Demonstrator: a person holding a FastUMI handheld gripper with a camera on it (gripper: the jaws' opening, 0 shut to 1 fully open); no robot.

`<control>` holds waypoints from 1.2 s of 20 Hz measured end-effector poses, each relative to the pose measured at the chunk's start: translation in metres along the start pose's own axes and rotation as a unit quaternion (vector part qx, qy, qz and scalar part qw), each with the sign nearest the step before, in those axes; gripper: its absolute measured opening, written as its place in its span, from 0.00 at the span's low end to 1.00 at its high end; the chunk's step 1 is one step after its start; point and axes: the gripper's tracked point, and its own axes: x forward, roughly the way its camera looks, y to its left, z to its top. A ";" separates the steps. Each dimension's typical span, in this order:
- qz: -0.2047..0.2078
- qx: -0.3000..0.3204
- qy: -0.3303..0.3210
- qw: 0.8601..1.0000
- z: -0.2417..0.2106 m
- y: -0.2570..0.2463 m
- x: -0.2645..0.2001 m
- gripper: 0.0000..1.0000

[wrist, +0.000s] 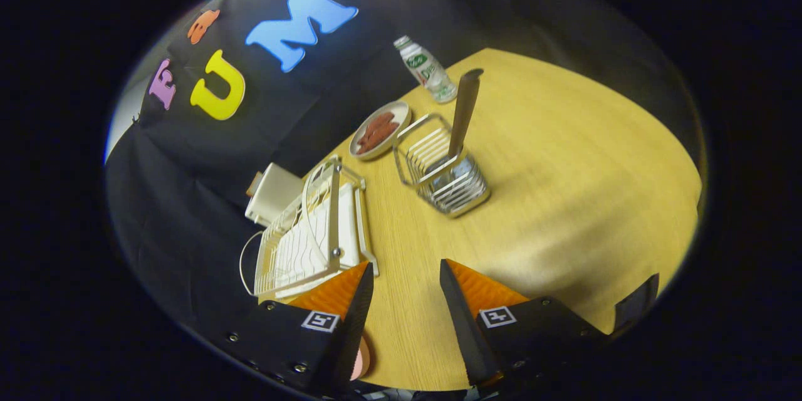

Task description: Take the plate from the dish rack, then take the spoon from the basket and place it into the plate.

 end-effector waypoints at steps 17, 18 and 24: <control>-0.075 0.061 -0.105 0.990 0.092 -0.040 0.047 0.35; -0.081 0.064 -0.111 0.989 0.097 -0.039 0.035 0.35; -0.082 -0.016 -0.108 0.991 0.109 -0.028 0.051 0.04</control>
